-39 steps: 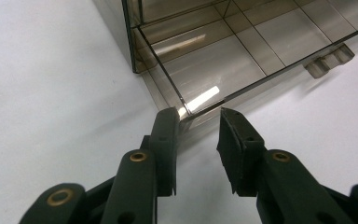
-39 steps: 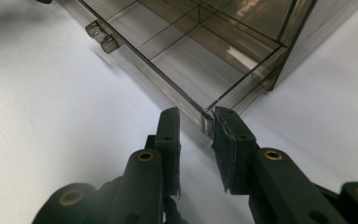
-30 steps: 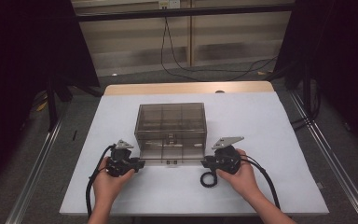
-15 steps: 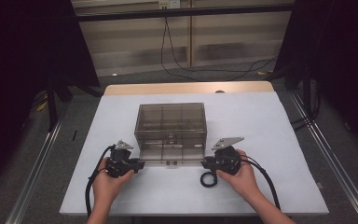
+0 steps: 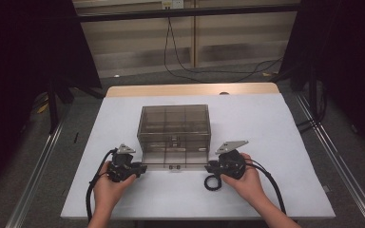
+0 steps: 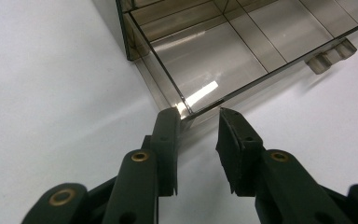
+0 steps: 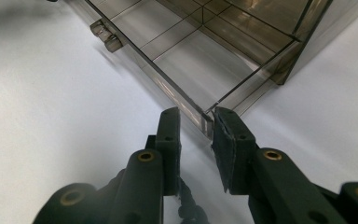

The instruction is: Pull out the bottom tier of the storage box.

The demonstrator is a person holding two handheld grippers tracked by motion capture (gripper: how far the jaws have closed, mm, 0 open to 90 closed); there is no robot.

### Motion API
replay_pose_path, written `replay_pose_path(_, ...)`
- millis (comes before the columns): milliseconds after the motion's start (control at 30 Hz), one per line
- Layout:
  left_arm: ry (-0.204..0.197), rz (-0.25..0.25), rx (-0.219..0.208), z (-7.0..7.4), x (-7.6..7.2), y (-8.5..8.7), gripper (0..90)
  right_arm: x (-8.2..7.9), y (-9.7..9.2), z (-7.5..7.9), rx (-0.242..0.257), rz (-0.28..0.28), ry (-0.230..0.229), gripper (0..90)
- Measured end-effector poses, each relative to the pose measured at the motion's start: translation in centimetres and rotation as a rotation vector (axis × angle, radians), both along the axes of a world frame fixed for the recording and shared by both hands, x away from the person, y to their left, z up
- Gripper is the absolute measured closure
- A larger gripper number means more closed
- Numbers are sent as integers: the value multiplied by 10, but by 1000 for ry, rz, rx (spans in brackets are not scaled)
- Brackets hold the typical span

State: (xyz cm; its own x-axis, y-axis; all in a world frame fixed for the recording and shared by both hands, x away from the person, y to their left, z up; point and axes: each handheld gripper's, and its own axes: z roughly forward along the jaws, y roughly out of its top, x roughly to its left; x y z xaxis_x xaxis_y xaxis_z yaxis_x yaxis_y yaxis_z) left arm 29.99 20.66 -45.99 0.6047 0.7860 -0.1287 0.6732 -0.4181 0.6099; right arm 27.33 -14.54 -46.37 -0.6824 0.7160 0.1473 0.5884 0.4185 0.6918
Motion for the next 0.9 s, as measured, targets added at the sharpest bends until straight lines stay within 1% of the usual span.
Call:
replay_pose_path(67,1,1,1,0,-1,0,688,0,0,0,-10,-1,-3,722)
replay_pose_path(133,2,-4,3,1,-2,0,687,-1,0,0,-2,2,-3,722)
replay_pose_path(167,0,-3,4,1,-2,-1,687,-1,0,0,-7,3,-5,722)
replay_pose_path(267,-1,-2,4,1,-3,-2,686,-1,0,0,-2,6,-9,722)
replay_pose_path(333,-6,-1,11,2,-4,-2,684,-2,0,0,-9,6,-9,721)
replay_pose_path(400,-9,-1,14,2,-5,-3,684,-2,-1,0,-2,8,-8,722)
replay_pose_path(500,-8,-7,20,3,-5,-3,683,-2,-1,0,-4,8,-8,721)
replay_pose_path(600,-8,-9,12,3,-6,-2,679,-3,-1,0,-2,8,-9,722)
replay_pose_path(633,-5,-13,10,3,-6,-3,676,-3,-1,0,7,13,-12,722)
replay_pose_path(667,-7,-13,17,4,-7,-2,675,-3,0,1,12,16,-16,722)
replay_pose_path(733,-7,-7,13,4,-7,-2,675,-3,0,1,0,14,-19,724)
replay_pose_path(800,-7,-7,8,4,-7,-3,676,-3,0,1,3,15,-18,729)
replay_pose_path(833,-14,-4,7,3,-8,-3,677,-3,0,1,1,13,-17,729)
replay_pose_path(900,-13,-16,14,4,-8,-2,678,-3,0,1,4,18,-19,728)
